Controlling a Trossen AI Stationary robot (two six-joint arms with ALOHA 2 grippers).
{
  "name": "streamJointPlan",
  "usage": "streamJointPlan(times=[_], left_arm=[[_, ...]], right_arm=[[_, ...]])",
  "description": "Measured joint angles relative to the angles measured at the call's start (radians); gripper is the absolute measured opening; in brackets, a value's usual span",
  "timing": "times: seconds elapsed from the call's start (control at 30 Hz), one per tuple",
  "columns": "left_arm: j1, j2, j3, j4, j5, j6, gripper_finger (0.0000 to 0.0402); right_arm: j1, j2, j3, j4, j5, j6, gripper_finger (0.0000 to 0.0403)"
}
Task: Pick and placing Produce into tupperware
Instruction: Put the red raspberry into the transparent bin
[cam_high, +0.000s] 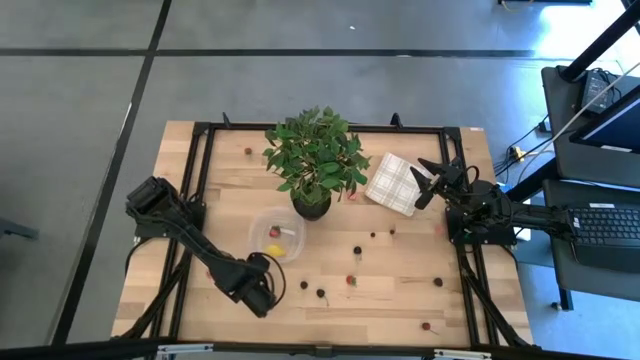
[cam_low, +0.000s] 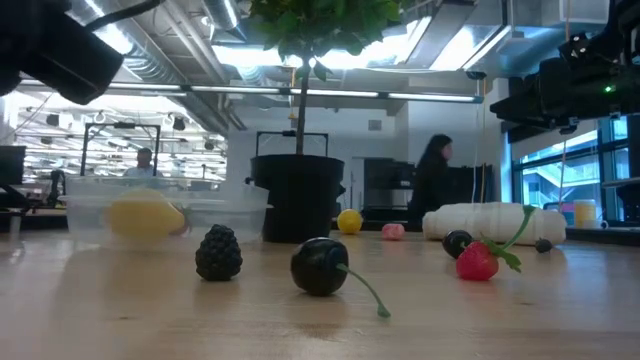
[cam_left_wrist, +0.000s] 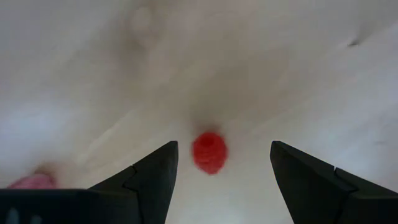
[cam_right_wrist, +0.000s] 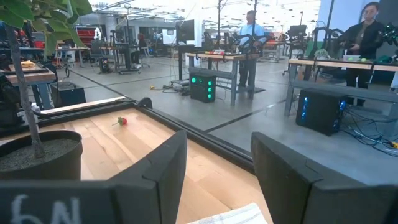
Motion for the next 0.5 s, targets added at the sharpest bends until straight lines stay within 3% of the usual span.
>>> streamJointPlan(times=[0.5], left_arm=[[-0.041, 0.000, -0.059, 0.050, -0.035, -0.065, 0.0247]], right_arm=[[0.000, 0.000, 0.000, 0.000, 0.000, 0.000, 0.0182]])
